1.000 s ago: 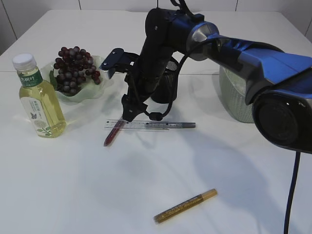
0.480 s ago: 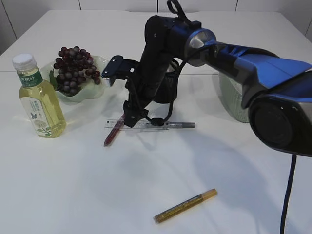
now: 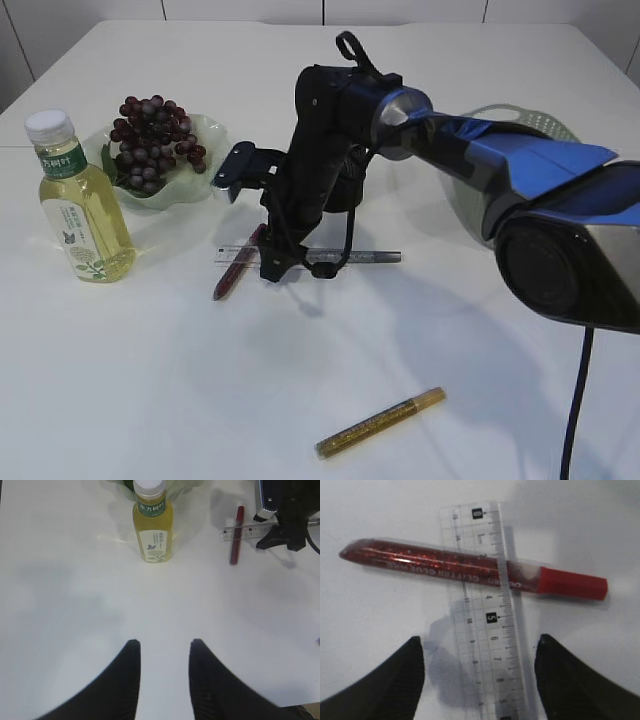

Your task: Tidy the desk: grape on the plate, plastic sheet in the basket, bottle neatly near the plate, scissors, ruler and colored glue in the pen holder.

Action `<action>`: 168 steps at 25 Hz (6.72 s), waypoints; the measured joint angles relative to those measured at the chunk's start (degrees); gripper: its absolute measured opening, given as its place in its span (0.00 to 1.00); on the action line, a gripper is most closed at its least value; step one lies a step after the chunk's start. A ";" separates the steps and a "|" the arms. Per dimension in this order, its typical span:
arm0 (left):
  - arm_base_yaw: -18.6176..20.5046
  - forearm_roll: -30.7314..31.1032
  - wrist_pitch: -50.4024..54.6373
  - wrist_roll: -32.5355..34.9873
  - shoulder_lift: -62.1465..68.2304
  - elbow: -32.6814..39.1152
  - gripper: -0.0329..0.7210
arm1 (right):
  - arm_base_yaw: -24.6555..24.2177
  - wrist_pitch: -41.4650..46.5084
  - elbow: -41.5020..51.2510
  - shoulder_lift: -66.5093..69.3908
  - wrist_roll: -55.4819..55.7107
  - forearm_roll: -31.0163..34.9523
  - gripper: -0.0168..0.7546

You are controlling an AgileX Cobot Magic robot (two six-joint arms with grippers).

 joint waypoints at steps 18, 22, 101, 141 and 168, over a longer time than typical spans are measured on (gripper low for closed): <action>0.00 0.22 0.00 0.18 0.00 0.00 0.36 | 0.00 -1.15 0.00 0.25 -0.26 -0.71 0.73; 0.00 0.22 0.00 0.18 0.00 0.00 0.36 | 0.00 -1.28 0.00 0.25 -0.26 -0.71 0.73; 0.00 0.22 0.00 0.52 0.00 0.00 0.36 | 0.00 0.47 -9.05 0.91 12.15 -0.70 0.42; 0.00 0.01 0.00 0.52 0.00 0.00 0.36 | 2.28 2.11 -12.46 -24.21 47.39 -13.56 0.42; 0.00 0.01 -2.00 0.90 0.00 0.00 0.36 | 2.38 -22.64 -12.49 -28.89 49.07 -33.30 0.42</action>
